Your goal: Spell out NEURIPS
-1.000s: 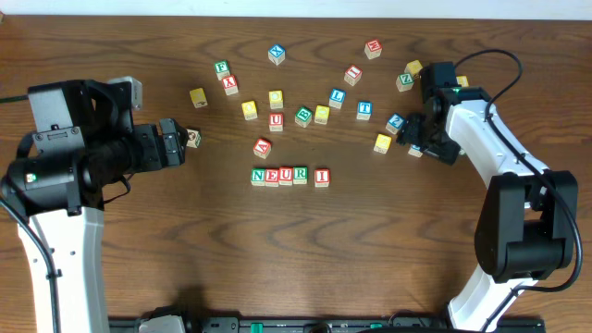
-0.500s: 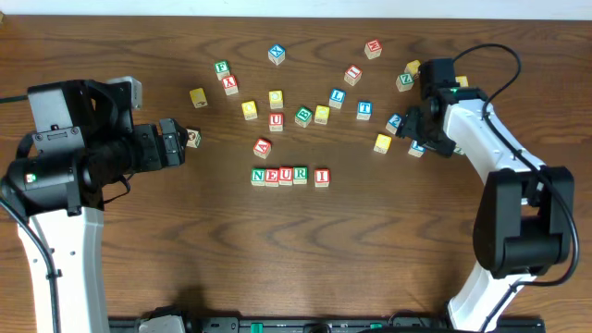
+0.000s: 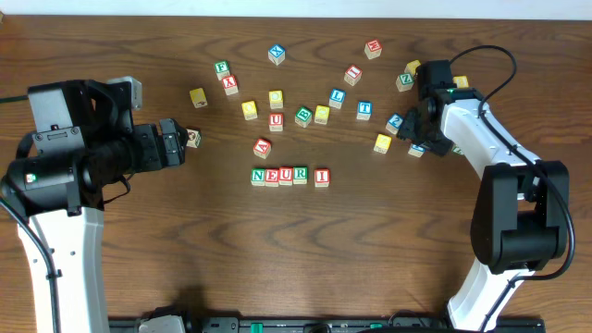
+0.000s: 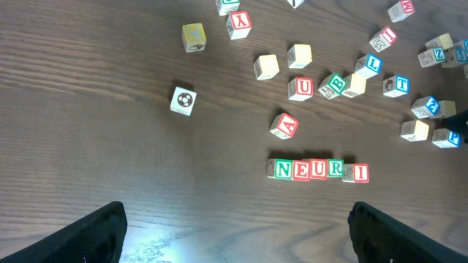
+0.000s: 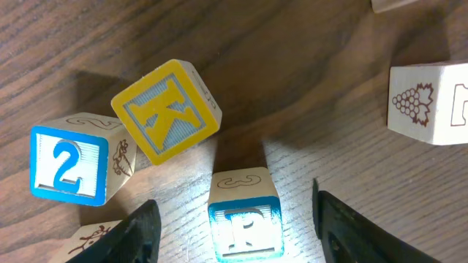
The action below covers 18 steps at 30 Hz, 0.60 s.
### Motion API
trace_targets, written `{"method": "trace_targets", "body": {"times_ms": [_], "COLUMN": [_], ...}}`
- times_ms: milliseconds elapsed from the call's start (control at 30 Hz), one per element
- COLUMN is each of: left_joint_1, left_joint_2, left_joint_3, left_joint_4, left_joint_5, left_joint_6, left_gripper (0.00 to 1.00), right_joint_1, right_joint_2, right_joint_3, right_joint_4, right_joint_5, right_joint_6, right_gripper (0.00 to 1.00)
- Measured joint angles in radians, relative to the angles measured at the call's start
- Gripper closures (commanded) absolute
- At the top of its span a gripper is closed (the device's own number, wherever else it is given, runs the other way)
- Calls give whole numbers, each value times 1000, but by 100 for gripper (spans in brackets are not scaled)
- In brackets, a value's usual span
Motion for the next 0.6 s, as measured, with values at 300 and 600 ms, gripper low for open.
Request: {"method": "trace_targets", "body": {"times_ms": [300,600], "left_joint_1": [0,0], "left_joint_2": [0,0], "left_joint_3": [0,0], "left_joint_4": [0,0], "left_joint_5": [0,0], "left_joint_6": [0,0], "left_gripper": [5,5], "right_joint_1": [0,0], "right_joint_2": [0,0], "right_joint_3": [0,0], "right_joint_4": [6,15], "right_joint_5": [15,19], "right_joint_6": [0,3], "right_gripper": [42,41]}}
